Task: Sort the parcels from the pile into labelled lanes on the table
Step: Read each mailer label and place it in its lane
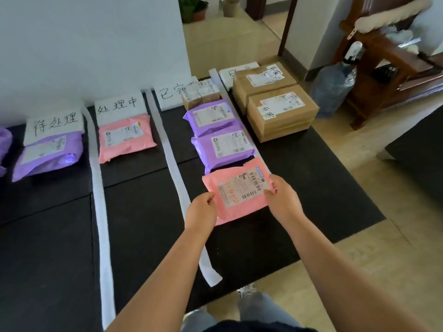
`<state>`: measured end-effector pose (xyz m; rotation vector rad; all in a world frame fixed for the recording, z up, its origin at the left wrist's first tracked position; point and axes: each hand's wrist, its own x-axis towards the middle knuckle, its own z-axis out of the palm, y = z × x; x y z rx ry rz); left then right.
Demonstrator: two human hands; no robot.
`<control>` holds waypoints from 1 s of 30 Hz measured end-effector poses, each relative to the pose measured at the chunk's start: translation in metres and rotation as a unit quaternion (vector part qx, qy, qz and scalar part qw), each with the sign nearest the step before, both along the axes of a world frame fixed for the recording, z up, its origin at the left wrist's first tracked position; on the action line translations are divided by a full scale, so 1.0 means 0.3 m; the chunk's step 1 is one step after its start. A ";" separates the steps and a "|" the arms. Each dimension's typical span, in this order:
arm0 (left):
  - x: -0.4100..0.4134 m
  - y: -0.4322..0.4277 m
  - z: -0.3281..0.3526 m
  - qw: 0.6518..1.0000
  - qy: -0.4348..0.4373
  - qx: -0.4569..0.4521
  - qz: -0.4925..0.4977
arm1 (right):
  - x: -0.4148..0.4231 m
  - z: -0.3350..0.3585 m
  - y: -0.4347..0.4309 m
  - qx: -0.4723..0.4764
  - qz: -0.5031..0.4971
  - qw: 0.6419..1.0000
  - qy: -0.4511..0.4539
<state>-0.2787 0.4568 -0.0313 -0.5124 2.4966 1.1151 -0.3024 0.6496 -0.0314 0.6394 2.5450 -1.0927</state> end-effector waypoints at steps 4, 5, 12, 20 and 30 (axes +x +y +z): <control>-0.072 0.059 -0.048 0.999 -0.035 -0.017 -0.012 | -0.084 -0.059 0.045 0.040 0.095 0.994 -0.025; -0.085 0.068 -0.058 0.999 -0.046 -0.016 -0.010 | -0.100 -0.070 0.052 0.049 0.118 0.991 -0.038; -0.108 0.096 -0.112 0.997 -0.078 -0.004 0.010 | -0.175 -0.110 0.074 0.076 0.205 0.973 -0.079; -0.084 0.101 -0.080 0.996 -0.060 -0.058 -0.009 | -0.180 -0.108 0.096 0.090 0.219 0.971 -0.043; 0.009 0.073 0.054 0.992 0.034 -0.056 0.108 | -0.134 -0.003 -0.028 0.080 0.248 0.959 0.110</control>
